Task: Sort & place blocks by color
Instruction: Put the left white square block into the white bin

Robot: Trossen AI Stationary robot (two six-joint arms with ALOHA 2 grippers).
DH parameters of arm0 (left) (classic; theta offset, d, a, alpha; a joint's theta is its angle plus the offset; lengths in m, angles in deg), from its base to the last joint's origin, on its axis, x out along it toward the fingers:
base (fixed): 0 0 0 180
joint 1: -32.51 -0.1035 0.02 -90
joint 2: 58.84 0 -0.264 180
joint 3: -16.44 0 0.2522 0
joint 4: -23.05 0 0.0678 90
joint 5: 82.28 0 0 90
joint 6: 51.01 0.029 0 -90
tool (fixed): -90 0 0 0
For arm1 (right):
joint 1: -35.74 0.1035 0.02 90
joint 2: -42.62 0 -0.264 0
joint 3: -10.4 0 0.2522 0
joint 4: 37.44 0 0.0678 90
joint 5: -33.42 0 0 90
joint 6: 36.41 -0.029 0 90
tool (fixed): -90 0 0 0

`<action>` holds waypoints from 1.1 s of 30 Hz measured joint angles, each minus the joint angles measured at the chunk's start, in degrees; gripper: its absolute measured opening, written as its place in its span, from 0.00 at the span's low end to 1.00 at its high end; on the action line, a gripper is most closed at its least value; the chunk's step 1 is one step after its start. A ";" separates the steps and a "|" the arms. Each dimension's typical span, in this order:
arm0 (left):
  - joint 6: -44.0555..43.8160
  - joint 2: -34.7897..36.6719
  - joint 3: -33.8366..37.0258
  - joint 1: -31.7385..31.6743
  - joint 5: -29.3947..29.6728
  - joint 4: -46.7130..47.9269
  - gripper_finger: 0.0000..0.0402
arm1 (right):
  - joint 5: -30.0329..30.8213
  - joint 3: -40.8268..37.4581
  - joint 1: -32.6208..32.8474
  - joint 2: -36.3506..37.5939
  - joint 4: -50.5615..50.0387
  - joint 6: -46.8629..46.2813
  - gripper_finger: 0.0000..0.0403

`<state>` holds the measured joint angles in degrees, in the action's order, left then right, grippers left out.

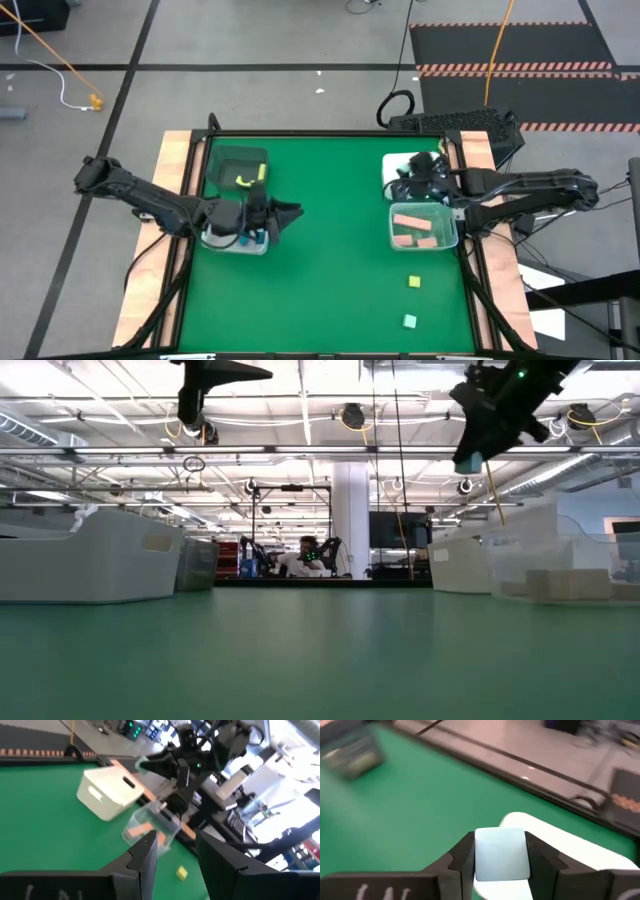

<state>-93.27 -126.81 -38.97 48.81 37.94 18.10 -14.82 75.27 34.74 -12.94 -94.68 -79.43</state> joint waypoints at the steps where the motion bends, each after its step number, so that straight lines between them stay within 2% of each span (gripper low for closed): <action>1: -0.02 0.00 0.00 -0.61 0.00 -0.55 0.34 | 0.63 -0.31 -0.94 0.52 -0.62 -2.01 0.29; 10: -0.48 0.02 0.02 -3.09 -0.02 -2.76 0.34 | 1.66 -8.63 -8.63 1.27 -0.27 -15.94 0.30; 14: -0.50 0.02 0.02 -3.11 -0.13 -2.75 0.34 | 0.92 -14.46 -10.98 1.27 4.73 -16.68 0.30; 21: -0.68 0.02 0.02 -3.11 -0.21 -2.70 0.34 | -4.65 -23.62 -14.35 1.27 15.75 -17.88 0.30; 26: -0.68 0.02 0.02 -3.11 -0.29 -2.61 0.34 | -7.92 -28.25 -16.14 1.30 20.08 -17.91 0.31; 33: -0.24 0.02 0.02 -3.11 -0.37 -2.59 0.34 | -9.21 -30.38 -16.60 1.31 22.86 -16.75 0.42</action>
<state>-93.51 -126.79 -38.94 45.70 37.57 15.51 -24.03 44.89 18.14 -11.63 -71.82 -96.18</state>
